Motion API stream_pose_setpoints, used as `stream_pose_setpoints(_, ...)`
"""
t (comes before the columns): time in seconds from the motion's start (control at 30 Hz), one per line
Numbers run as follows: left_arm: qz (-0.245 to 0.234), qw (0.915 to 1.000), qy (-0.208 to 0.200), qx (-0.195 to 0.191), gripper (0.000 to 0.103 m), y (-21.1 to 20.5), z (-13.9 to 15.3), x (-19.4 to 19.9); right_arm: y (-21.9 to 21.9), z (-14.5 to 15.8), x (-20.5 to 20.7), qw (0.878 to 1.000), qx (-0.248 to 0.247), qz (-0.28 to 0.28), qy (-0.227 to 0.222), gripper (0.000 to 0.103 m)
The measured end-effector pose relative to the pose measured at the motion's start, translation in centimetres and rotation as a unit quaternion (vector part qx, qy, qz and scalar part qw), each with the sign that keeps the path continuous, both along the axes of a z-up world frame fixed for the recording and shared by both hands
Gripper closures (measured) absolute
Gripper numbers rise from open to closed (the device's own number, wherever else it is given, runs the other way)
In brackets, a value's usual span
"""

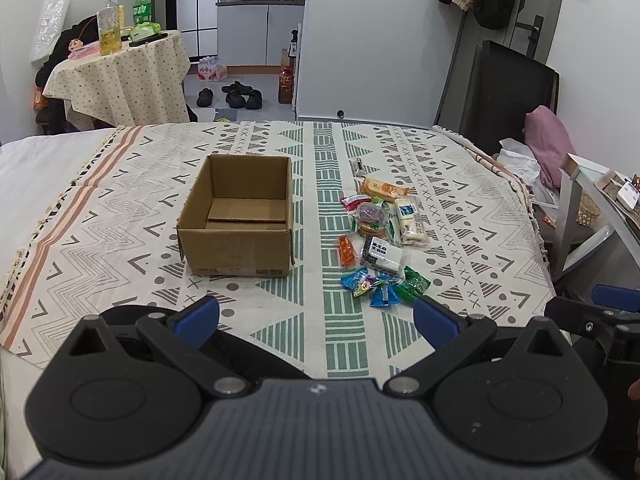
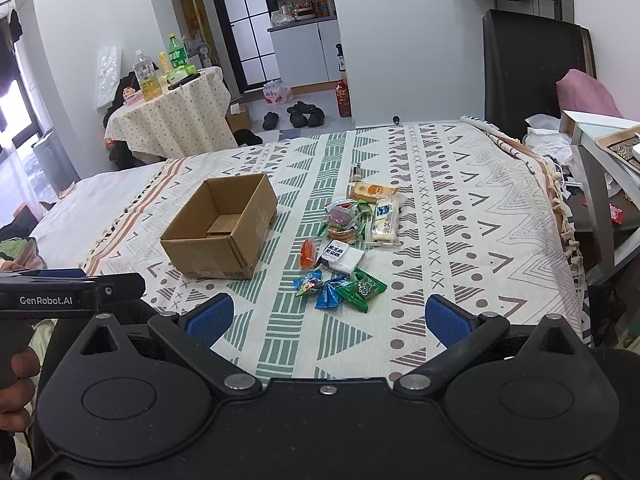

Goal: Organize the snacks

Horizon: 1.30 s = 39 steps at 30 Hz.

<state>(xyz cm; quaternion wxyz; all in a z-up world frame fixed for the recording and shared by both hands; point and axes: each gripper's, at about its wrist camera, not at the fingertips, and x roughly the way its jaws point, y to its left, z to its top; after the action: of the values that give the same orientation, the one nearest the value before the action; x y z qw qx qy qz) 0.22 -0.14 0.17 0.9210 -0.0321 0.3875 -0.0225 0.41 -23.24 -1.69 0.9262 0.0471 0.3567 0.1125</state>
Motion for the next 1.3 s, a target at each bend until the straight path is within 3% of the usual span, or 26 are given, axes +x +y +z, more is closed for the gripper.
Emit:
stream_pose_setpoints(0.7,-0.009,0.9998,0.016,-0.012,0.0,-1.8,-1.7,4.4,-1.7,-2.1,4.0,1.0,0.014,-0.008,0.022,0.001)
stream_pose_setpoints(1.13,-0.005,0.9987,0.036,-0.036,0.003,-2.9,-4.9,8.7,-3.1,-6.3,8.2,0.995,0.056,-0.021,0.08,0.023)
stream_pose_setpoints(1.3,0.0,0.9978,0.051,-0.043,0.01,-3.3,-6.4,10.5,-3.5,-7.6,9.9,0.992,0.076,-0.024,0.096,0.028)
